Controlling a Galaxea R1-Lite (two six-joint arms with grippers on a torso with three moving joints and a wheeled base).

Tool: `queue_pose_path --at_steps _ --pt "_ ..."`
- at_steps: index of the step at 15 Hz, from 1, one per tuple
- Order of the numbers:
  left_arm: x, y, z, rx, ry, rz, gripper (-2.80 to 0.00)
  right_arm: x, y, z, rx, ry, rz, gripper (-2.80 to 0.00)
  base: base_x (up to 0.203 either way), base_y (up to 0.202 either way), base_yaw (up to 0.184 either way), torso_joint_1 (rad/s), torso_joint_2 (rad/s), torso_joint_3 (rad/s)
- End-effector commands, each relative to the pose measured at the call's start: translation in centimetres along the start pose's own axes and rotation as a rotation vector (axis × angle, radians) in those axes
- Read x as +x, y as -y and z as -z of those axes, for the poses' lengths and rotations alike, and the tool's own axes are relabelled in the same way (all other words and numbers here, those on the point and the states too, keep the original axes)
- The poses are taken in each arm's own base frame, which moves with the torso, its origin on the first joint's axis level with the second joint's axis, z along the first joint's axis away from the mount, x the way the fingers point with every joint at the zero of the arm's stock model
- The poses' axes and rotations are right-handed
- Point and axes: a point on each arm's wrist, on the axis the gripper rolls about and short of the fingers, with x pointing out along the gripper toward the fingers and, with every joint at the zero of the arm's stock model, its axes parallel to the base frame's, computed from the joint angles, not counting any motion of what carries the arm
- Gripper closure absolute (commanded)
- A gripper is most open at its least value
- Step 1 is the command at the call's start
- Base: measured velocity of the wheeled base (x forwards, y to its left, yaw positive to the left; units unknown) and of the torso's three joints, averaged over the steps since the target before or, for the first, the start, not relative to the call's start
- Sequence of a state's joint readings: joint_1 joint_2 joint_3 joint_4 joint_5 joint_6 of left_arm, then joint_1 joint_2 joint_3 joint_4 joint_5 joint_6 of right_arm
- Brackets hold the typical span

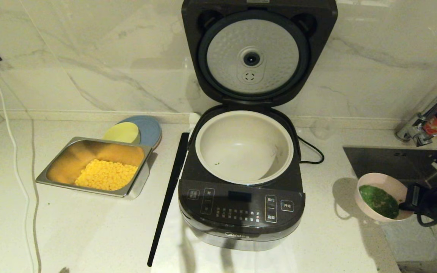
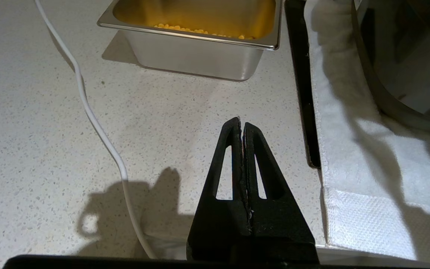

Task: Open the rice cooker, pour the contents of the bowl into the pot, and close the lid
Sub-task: Fill a bowl with water from the tap

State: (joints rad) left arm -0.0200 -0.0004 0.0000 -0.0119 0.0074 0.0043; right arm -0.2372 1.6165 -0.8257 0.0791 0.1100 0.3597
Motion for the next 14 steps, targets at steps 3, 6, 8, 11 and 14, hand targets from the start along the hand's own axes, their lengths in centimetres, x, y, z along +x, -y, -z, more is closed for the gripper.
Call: queue_pose_path --at_steps 3,6,8,11,14 --pt "0.1 0.0 0.3 -0.001 -0.008 0.000 0.00 0.2 6.5 -3.0 0.197 0.045 0.065 0.00 0.000 0.000 0.000 0.000 0.00 0.000" --pt "0.1 0.0 0.3 0.000 -0.008 0.000 0.00 1.4 11.4 -4.8 0.319 0.062 0.126 0.00 0.000 0.000 0.000 0.000 0.00 0.000" --pt "0.1 0.0 0.3 -0.001 -0.008 0.000 0.00 2.2 14.4 -6.2 0.366 0.084 0.154 0.00 0.000 0.000 0.000 0.000 0.00 0.000" --pt "0.1 0.0 0.3 0.000 -0.008 0.000 0.00 3.5 18.3 -7.8 0.424 0.104 0.188 0.00 0.000 0.000 0.000 0.000 0.00 0.000" --pt "0.1 0.0 0.3 -0.001 -0.008 0.000 0.00 4.4 20.4 -8.8 0.447 0.126 0.202 0.00 0.000 0.000 0.000 0.000 0.00 0.000"
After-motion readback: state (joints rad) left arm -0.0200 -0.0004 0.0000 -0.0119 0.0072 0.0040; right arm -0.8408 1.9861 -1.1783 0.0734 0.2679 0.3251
